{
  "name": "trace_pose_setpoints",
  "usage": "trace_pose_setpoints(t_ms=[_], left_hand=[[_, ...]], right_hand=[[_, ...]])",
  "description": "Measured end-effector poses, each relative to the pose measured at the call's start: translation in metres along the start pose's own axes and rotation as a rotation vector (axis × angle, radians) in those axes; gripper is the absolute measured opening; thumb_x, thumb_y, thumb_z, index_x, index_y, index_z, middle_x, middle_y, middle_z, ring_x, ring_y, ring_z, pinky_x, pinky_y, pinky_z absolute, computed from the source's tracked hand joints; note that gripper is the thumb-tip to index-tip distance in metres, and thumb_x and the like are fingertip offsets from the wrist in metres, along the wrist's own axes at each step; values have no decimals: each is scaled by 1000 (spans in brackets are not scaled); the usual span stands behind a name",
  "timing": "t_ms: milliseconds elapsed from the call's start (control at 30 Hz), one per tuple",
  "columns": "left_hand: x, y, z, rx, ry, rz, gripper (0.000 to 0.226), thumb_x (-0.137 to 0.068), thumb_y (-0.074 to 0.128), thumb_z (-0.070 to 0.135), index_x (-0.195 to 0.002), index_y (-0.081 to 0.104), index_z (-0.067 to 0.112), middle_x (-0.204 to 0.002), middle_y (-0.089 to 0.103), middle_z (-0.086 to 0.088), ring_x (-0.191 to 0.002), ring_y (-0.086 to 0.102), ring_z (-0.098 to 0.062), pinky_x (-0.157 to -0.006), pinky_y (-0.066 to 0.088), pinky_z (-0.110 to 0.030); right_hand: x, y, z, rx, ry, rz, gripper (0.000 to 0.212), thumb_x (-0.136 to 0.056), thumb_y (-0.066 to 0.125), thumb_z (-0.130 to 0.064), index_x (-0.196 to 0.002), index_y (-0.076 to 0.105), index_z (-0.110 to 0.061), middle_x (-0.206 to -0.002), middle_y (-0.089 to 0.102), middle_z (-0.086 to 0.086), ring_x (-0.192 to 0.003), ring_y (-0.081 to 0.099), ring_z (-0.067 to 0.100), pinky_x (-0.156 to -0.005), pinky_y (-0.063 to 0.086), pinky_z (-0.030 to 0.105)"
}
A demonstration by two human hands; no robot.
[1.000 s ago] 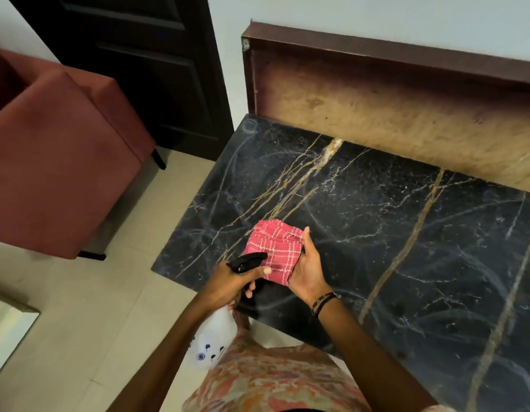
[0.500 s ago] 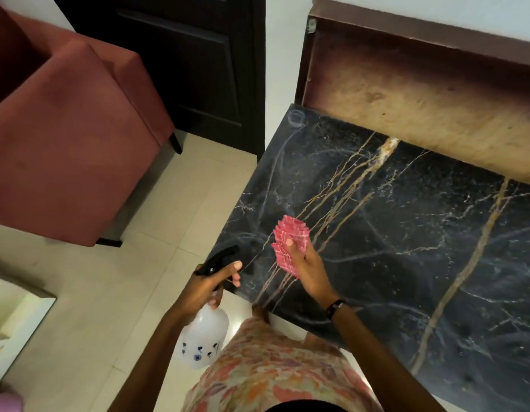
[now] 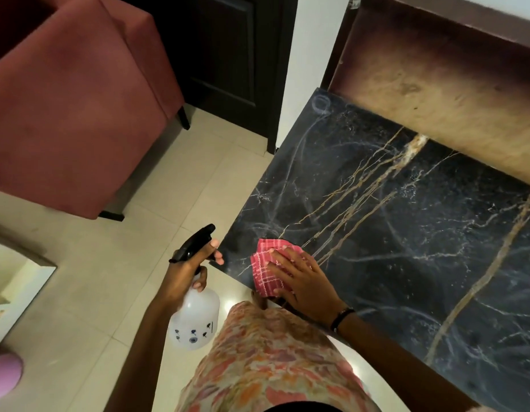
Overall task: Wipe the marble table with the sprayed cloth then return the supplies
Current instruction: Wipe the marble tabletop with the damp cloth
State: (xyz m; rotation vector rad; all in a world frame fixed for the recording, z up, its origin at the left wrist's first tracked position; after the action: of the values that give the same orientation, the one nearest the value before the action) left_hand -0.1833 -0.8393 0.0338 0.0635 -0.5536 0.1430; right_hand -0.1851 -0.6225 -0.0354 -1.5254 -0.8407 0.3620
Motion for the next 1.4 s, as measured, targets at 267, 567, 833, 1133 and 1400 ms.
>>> trace_pose_setpoints(t_ms=[267,567,833,1133,1400], left_hand=[[-1,-5,-10,63,-17,18,65,-72,64,51,-132,52,28,-82,65,-15,-34,31,-11,-38,30,-19],[-3,-6,-4,48,-28,15,54,-79,58,38,-132,52,28,-82,62,-16,-33,35,-8,-36,29,-19],[-10,6,3,50,-27,-35,42,-78,60,40,-120,56,43,-79,63,-12,-34,34,-10,-36,28,-20],[-9,-2,1,56,-45,-30,43,-78,61,42,-120,57,44,-82,65,-13,-33,31,-12,-36,29,-19],[-12,-5,-1,46,-46,-19,44,-80,60,40,-124,54,43,-81,65,-12,-32,30,-12,-36,29,-19]], right_hand=[[0,36,-27,-17,-13,-139,68,-93,24,-66,-148,27,-26,-155,26,3,-144,19,31,-112,14,55],[0,16,42,-35,181,-9,64,-94,22,-63,-148,26,-29,-156,25,3,-145,12,31,-114,9,58],[-48,19,-11,-26,21,5,59,-93,28,-62,-140,40,-29,-150,37,5,-141,26,33,-113,14,63],[-54,6,64,32,123,28,58,-91,27,-65,-142,34,-37,-156,26,2,-144,16,32,-103,14,76],[-116,-5,11,13,38,89,60,-89,32,-64,-142,37,-35,-154,30,0,-143,20,30,-107,11,72]])
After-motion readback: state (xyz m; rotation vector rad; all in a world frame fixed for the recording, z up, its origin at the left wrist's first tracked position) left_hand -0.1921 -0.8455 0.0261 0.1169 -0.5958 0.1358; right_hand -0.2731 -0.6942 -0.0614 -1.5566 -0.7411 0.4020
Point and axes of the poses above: each hand's wrist, its own x-axis away from the middle knuckle, its own y-axis out of the palm, z = x × y, the point moved 8 cm from there along -x, towards the middle knuckle
